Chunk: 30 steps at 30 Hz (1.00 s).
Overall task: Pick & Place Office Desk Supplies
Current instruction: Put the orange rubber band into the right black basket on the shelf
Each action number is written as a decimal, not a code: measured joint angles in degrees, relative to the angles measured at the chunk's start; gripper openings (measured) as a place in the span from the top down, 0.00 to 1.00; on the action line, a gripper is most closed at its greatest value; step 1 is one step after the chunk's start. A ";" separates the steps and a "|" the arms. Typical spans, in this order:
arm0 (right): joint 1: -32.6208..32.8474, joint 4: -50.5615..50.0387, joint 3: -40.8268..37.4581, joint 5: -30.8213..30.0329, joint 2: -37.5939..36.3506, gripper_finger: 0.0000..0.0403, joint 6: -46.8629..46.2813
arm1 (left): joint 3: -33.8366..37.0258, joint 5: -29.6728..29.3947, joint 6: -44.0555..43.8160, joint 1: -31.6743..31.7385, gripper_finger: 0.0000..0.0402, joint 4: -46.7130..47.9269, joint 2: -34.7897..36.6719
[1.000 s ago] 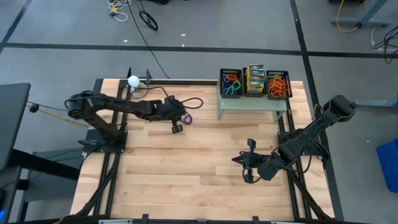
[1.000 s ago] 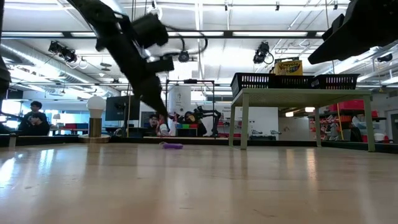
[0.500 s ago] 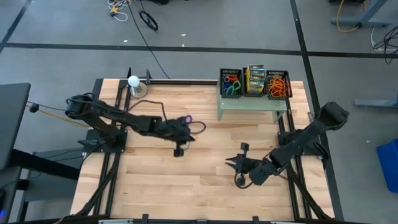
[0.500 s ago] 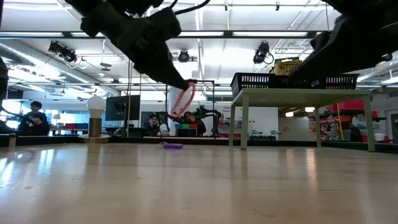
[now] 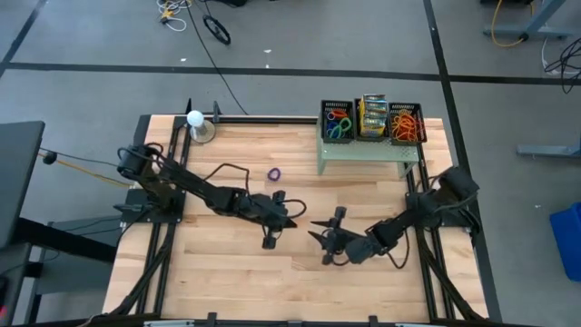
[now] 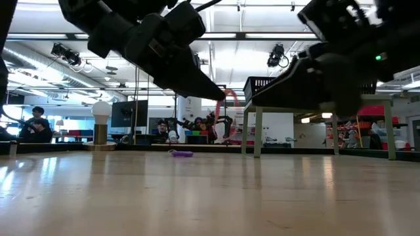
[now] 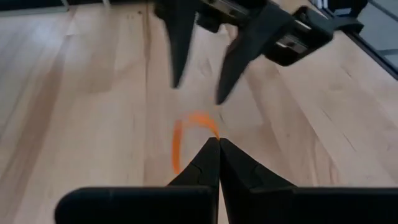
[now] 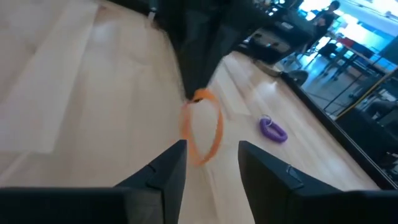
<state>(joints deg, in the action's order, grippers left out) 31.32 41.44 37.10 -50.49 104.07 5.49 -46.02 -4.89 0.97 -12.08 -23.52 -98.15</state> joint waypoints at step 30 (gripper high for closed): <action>-5.39 7.91 0.01 8.50 1.12 0.98 9.38 | -0.02 -1.27 0.75 -0.34 0.77 -2.86 -0.24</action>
<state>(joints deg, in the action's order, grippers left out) 25.93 49.35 37.12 -41.99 105.19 14.87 -46.04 -6.16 1.71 -12.43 -26.38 -98.39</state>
